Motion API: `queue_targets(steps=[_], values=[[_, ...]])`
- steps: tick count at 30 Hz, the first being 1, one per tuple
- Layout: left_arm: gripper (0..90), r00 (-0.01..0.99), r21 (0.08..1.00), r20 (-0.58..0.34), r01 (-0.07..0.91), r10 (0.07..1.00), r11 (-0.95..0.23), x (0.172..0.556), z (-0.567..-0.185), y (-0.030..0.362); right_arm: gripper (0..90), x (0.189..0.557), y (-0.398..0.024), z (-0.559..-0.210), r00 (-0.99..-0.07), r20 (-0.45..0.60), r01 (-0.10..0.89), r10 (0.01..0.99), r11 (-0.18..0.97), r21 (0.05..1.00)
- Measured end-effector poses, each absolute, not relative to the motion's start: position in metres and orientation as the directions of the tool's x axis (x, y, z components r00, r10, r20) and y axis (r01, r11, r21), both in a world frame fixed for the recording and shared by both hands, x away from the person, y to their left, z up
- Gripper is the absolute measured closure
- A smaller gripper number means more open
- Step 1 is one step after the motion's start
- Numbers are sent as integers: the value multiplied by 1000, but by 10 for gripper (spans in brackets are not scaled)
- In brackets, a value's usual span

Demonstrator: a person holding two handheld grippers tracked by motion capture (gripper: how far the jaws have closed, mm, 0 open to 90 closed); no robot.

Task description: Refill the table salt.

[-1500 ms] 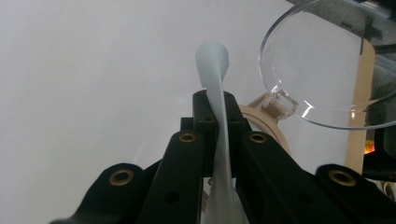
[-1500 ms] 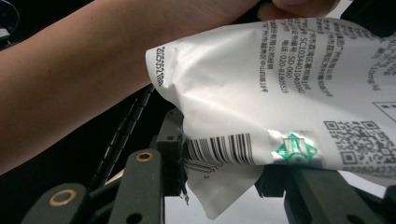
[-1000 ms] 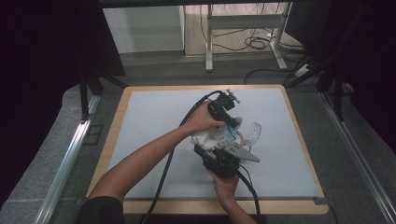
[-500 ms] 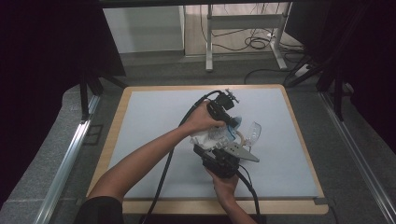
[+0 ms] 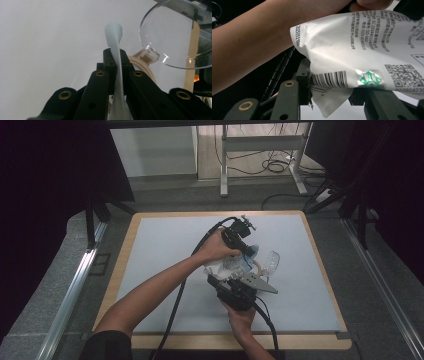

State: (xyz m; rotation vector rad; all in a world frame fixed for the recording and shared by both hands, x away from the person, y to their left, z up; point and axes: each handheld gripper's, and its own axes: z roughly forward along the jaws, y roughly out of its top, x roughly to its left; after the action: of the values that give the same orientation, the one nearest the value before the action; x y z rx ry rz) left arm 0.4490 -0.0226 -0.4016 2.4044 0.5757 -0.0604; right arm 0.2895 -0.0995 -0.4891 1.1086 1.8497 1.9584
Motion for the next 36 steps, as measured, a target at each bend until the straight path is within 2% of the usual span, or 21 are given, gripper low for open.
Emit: queue_targets(steps=[36], values=[[893, 905, 599, -196, 415, 376, -685, 451, -403, -21, 618, 288, -105, -486, -700, 358, 313, 618, -185, 932]])
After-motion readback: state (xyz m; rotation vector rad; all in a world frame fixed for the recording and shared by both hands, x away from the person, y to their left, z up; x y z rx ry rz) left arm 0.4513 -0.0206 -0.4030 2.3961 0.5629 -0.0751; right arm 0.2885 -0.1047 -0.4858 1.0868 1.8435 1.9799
